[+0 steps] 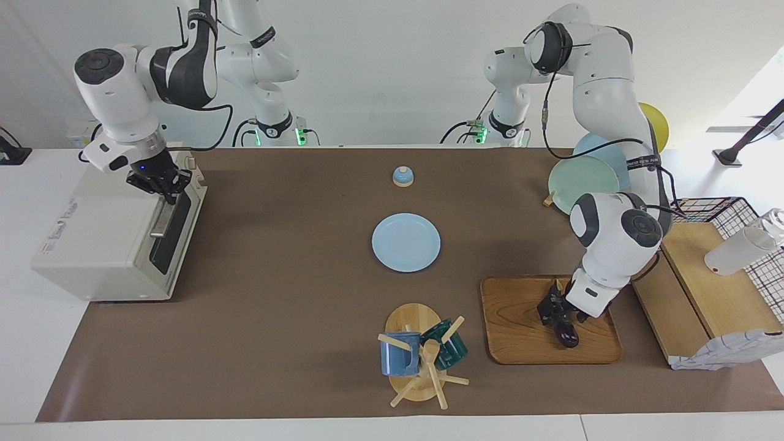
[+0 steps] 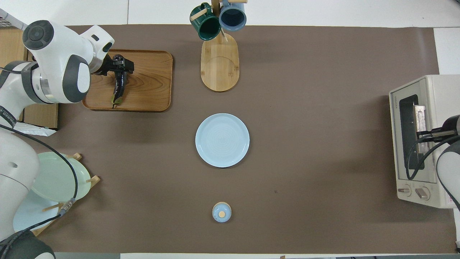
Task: Put eggplant into oven
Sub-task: 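Reach the left gripper down and grasp the purple eggplant on the tray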
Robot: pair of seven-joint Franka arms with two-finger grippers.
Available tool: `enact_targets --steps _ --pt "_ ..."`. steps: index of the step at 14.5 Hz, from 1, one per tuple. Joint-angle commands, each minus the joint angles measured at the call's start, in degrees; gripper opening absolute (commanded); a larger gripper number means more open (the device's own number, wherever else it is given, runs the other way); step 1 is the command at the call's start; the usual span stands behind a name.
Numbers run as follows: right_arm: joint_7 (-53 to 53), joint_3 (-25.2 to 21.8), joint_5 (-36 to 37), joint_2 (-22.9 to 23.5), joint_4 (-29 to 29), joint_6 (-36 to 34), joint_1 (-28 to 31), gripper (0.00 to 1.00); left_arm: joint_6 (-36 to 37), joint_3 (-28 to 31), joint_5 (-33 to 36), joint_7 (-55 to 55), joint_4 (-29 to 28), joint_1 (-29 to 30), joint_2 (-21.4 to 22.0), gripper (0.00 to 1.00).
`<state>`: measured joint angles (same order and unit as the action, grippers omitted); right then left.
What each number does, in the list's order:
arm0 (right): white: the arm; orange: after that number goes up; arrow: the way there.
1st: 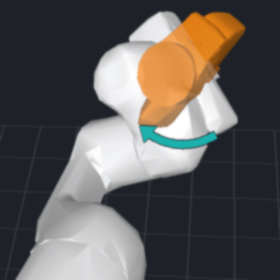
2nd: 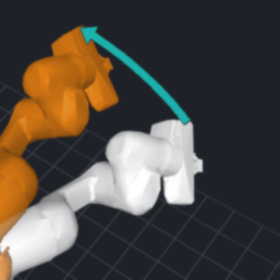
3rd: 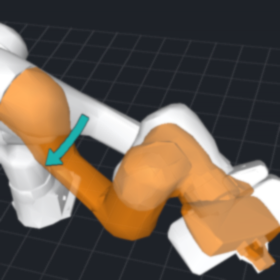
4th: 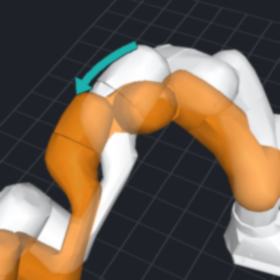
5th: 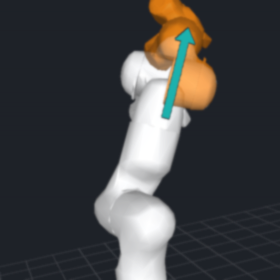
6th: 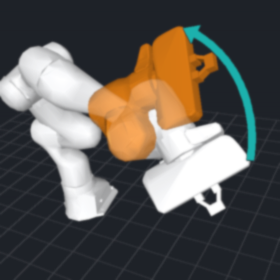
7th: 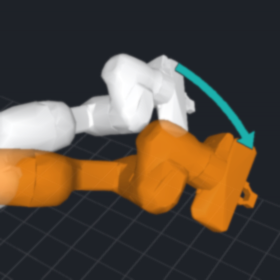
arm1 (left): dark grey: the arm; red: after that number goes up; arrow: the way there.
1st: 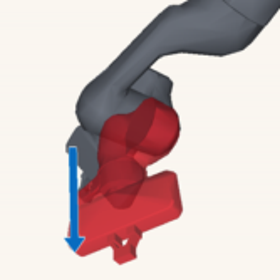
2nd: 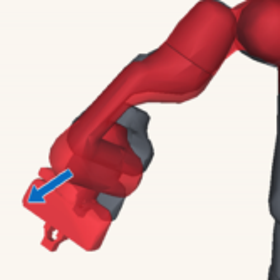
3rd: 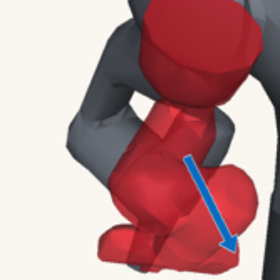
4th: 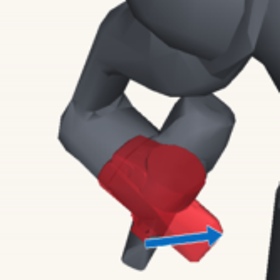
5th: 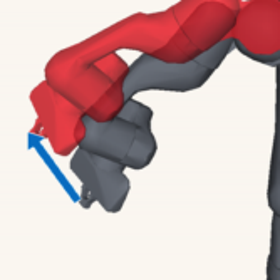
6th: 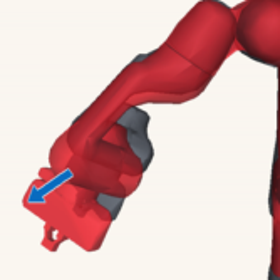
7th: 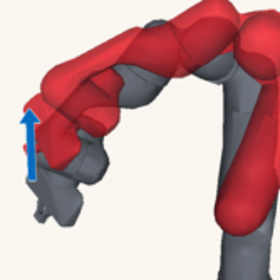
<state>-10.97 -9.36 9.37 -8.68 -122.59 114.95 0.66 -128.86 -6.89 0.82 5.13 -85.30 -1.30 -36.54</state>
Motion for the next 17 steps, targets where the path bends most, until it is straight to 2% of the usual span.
enact_targets --steps 1,3,5,8,9,12,13,15,17 --pt "-1.86 0.39 0.74 -1.43 -2.65 1.6 0.92 0.0 -1.74 0.48 1.12 -1.35 -2.41 -0.11 1.03 0.95" --pt "-1.69 0.48 0.65 -1.43 -2.91 1.6 0.84 0.0 -1.39 0.39 1.03 -1.26 -2.32 -0.11 1.12 0.81" --pt "-1.51 0.48 0.04 -1.43 -2.91 1.6 0.84 0.0 -0.95 0.39 0.94 -1.26 -2.06 -0.37 1.12 0.62" --pt "-1.51 0.48 -1.02 -1.25 -3.09 1.77 0.57 0.0 -0.34 0.3 0.76 -1.26 -1.53 -0.37 1.12 0.06" --pt "-1.51 0.48 -2.41 -1.25 -3.09 1.95 0.4 0.0 1.32 0.3 0.68 -1.26 -0.57 -0.29 1.12 0.0" --pt "-1.34 0.48 -2.87 -1.16 -3.44 2.73 0.05 0.0 10.62 0.13 -0.29 -0.56 4.52 -0.72 1.38 0.0" --pt "-1.25 0.57 -3.22 -0.73 -3.62 3.09 -0.22 0.0 12.39 0.21 -1.94 -0.21 5.32 -0.72 2.86 0.0" --pt "-1.16 0.57 -4.53 -0.03 -3.79 3.62 -0.31 0.0 15.29 0.3 -5.47 3.72 4.63 -0.81 8.38 0.0" --pt "-1.08 0.66 -4.71 1.55 -3.97 5.89 -1.88 0.0 22.13 0.21 -5.48 8.74 4.1 -2.91 13.31 0.0"
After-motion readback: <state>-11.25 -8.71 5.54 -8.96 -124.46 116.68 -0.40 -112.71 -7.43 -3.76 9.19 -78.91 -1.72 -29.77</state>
